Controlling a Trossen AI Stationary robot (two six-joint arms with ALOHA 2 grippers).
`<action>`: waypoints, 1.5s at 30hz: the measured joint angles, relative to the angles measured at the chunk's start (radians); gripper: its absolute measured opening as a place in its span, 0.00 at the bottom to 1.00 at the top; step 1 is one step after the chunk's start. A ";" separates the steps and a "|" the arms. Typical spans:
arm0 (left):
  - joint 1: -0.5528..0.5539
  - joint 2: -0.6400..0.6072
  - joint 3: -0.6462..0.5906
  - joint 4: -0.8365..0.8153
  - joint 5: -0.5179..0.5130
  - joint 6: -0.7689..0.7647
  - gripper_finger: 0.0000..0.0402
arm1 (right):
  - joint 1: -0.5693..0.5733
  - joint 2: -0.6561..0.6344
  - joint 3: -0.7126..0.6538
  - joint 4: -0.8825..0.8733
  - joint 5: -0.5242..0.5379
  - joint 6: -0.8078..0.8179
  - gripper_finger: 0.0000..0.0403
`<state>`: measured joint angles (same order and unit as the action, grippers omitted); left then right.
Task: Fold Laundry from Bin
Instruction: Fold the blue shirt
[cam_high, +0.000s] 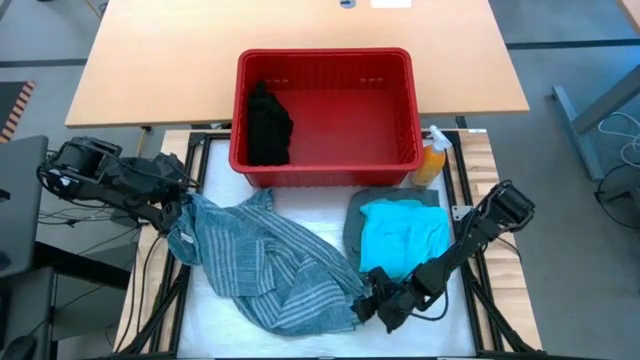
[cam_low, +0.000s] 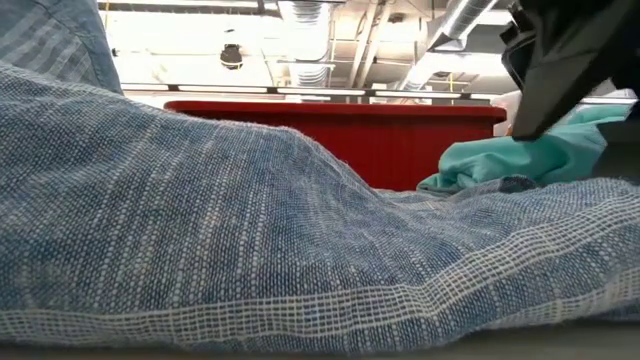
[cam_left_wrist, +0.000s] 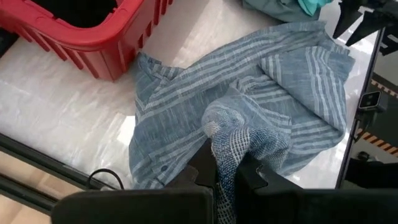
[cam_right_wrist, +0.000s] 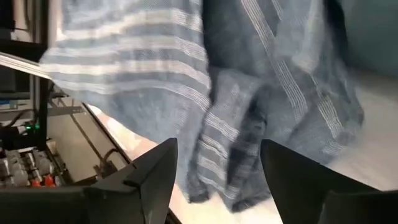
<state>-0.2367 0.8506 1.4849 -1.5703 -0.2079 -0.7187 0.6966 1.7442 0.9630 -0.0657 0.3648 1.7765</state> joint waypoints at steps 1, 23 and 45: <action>0.000 0.000 0.000 0.001 -0.002 -0.001 0.00 | 0.001 0.004 0.000 -0.003 0.000 0.004 0.64; 0.000 0.001 0.000 0.050 -0.016 -0.043 0.00 | -0.047 0.011 0.000 0.024 -0.029 -0.020 0.64; 0.000 0.000 0.000 0.050 -0.006 0.008 0.00 | -0.065 0.116 0.000 0.283 0.059 -0.067 0.64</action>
<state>-0.2367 0.8509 1.4849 -1.5204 -0.2136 -0.7105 0.6317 1.8607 0.9634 0.2177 0.4238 1.7099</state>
